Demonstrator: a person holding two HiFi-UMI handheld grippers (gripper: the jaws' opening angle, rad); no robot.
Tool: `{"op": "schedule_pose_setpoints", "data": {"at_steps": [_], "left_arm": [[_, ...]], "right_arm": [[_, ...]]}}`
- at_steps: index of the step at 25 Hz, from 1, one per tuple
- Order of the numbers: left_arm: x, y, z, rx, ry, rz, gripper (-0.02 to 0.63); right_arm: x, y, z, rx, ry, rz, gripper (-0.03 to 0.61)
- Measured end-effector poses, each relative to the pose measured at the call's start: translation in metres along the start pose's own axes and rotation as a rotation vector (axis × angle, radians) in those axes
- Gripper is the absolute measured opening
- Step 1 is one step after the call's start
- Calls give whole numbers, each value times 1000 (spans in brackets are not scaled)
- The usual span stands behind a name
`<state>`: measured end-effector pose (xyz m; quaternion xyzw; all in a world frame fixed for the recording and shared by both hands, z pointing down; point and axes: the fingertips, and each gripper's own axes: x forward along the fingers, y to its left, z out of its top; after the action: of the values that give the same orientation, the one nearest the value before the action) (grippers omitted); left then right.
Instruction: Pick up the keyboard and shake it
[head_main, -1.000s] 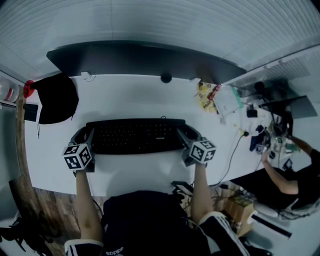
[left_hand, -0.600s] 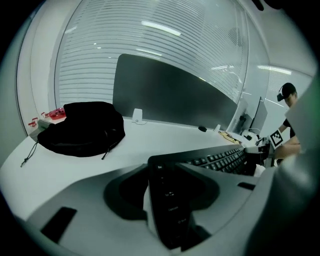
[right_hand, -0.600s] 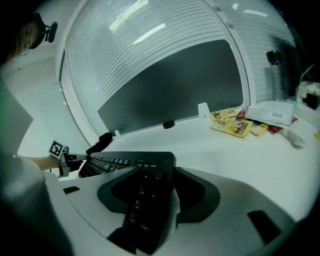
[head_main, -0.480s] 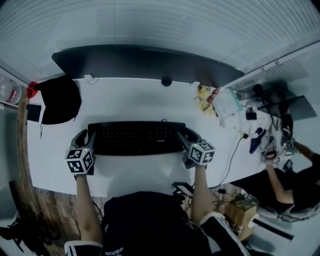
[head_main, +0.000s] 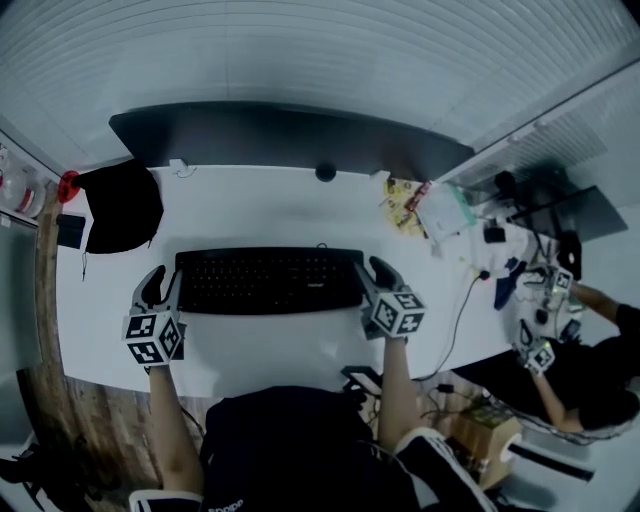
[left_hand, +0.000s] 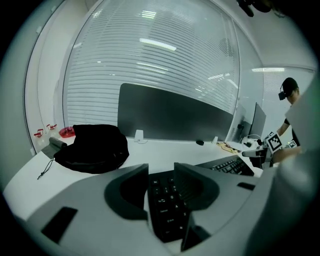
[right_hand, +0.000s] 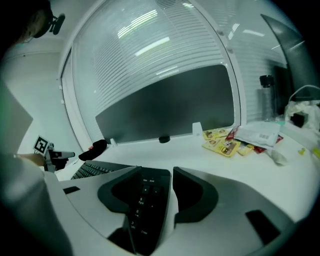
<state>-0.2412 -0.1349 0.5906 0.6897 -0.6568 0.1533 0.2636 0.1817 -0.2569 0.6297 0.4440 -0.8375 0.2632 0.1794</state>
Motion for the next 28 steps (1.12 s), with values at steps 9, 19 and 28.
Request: {"op": "schedule_pose_setpoints", "data": {"at_steps": [9,19,28], "left_arm": [[-18,-43,33,59,-103,-38,72],[-56,-87,81,119,-226,-84,3],[-114,-131,139,193,-421,-127,2]], "right_arm": [[-34,44,36,-107,-128,53,42],[-87,84,73,-181,-266,23,3],[-152,122,135,-282,-445,44,3]]}}
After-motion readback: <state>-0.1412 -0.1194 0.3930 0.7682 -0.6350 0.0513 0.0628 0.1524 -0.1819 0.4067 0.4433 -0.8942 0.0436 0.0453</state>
